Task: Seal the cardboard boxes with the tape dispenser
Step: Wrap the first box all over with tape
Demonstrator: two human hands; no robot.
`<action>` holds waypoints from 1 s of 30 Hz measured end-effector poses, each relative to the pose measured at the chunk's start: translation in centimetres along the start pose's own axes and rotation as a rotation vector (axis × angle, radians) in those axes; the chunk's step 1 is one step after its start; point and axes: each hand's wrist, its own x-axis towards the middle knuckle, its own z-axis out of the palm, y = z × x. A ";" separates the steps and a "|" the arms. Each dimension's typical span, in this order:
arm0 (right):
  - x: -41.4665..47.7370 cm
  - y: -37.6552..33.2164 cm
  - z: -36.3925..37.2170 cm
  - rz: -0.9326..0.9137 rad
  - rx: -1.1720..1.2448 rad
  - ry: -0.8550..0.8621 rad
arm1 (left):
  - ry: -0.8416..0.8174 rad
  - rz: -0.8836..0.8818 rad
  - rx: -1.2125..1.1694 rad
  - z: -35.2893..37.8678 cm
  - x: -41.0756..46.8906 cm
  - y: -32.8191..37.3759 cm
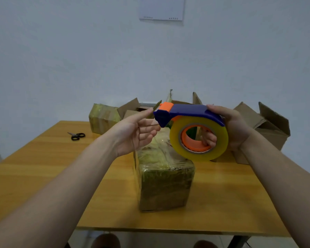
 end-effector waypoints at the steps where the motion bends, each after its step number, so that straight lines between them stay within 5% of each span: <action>1: 0.1 0.0 -0.1 -0.002 -0.018 -0.011 | 0.007 0.004 -0.024 0.2 -0.1 0.1; 20: -0.5 -4.0 -0.6 0.300 -0.241 -0.386 | 0.280 0.218 0.257 1.2 -4.1 -3.6; 30: -2.8 -4.7 -1.0 0.445 -0.437 -0.123 | 0.387 0.181 0.364 -0.1 -7.0 -6.8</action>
